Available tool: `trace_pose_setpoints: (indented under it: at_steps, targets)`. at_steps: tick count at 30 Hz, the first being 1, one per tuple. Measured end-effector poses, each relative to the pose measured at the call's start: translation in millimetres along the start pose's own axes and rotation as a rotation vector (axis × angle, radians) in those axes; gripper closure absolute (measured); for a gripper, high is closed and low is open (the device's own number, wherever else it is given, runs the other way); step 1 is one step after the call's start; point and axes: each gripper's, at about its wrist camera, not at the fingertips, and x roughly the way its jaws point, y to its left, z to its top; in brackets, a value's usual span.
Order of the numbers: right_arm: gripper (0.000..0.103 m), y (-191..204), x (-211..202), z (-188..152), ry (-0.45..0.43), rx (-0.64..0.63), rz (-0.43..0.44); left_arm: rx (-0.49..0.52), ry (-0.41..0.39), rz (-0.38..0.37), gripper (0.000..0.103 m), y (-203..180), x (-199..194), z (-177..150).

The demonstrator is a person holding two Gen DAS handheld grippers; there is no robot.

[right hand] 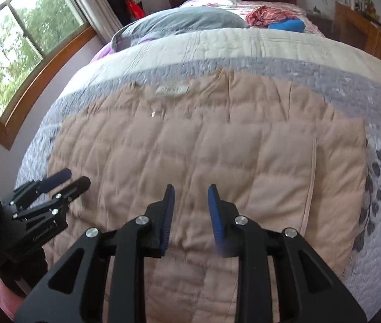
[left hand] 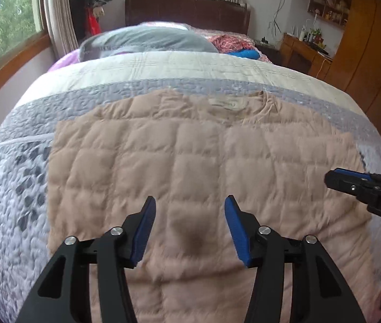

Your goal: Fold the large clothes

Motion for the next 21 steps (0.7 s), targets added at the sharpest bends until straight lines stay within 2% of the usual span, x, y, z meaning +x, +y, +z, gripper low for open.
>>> trace_pose_setpoints:
  at_steps: [4,8,13,15,17,19,21]
  targets:
    - [0.076,-8.9,25.5,16.5,0.024,0.014,-0.061,-0.014,0.010,0.039,0.050,3.7,24.5,17.7]
    - [0.079,-30.2,51.9,19.3,0.080,0.062,-0.025,-0.043,0.059,0.026,0.047,13.5,52.0,18.6]
    - [0.079,-35.5,61.2,16.9,0.087,0.070,0.009,-0.024,0.056,0.025,0.047,15.6,59.4,12.5]
    - [0.078,-37.4,53.1,19.2,0.078,0.084,0.031,-0.037,0.067,0.021,0.047,17.7,56.3,14.4]
    - [0.074,-41.7,33.5,18.3,0.041,0.083,0.089,-0.056,0.071,0.017,0.048,21.8,45.7,15.0]
    - [0.070,-42.4,0.5,5.6,-0.020,0.055,0.158,-0.071,0.052,0.000,0.049,29.1,23.9,11.0]
    - [0.065,-45.0,-26.5,-10.3,-0.049,0.028,0.175,-0.055,0.023,-0.009,0.049,39.5,-7.5,-2.3]
